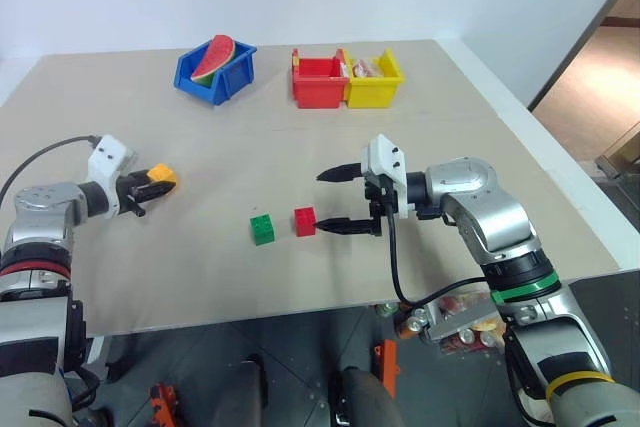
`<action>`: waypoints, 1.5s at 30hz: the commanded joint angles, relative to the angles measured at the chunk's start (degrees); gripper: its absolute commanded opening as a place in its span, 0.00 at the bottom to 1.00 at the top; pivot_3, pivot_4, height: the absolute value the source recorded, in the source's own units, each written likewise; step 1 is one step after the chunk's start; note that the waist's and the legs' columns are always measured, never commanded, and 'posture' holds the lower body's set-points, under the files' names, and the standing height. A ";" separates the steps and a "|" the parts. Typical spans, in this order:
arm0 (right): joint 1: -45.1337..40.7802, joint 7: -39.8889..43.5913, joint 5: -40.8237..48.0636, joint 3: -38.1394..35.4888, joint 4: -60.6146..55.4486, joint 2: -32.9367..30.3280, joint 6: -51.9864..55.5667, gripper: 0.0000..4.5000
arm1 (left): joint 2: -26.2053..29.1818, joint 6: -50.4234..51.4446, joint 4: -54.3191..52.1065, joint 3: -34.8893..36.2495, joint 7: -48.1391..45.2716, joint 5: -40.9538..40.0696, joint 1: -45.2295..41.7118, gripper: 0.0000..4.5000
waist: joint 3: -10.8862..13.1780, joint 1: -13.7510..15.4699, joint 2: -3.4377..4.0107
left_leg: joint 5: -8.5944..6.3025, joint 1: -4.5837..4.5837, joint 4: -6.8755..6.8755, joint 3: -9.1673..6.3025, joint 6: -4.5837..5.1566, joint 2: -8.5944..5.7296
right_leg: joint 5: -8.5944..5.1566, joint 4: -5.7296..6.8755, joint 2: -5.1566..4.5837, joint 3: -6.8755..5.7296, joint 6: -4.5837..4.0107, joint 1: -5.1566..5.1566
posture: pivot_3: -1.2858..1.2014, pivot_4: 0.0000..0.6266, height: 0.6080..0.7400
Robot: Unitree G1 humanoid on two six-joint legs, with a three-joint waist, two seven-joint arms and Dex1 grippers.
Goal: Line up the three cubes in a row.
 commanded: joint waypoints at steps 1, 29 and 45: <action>-0.14 1.59 2.66 -1.71 -3.25 -1.17 1.86 1.00 | 0.41 5.79 -24.26 -0.51 -6.59 -7.16 9.49 0.29 | 0.00 -0.02 0.00 | -0.01 0.02 -0.02 0.06 -0.01 -0.01 | -0.01 0.01 -0.06 0.03 -0.03 0.01 | 0.52 0.24 1.00; -0.60 3.04 1.50 -0.53 -0.94 -0.52 -0.61 1.00 | 2.27 7.13 -36.61 -2.69 -10.16 -10.02 22.01 0.29 | 0.00 0.04 0.00 | -0.10 0.02 0.01 0.89 -0.16 0.72 | 0.02 0.00 0.11 -0.07 -0.24 -0.24 | 0.52 0.24 1.00; 0.60 2.69 1.03 -0.67 -2.37 -1.21 -0.25 1.00 | 1.95 3.39 -33.12 -6.29 -12.93 -7.99 19.93 0.29 | 0.00 0.04 0.00 | -0.10 -0.03 -0.01 1.19 -0.15 0.79 | 0.06 0.01 0.16 0.09 -0.20 -0.43 | 0.52 0.24 1.00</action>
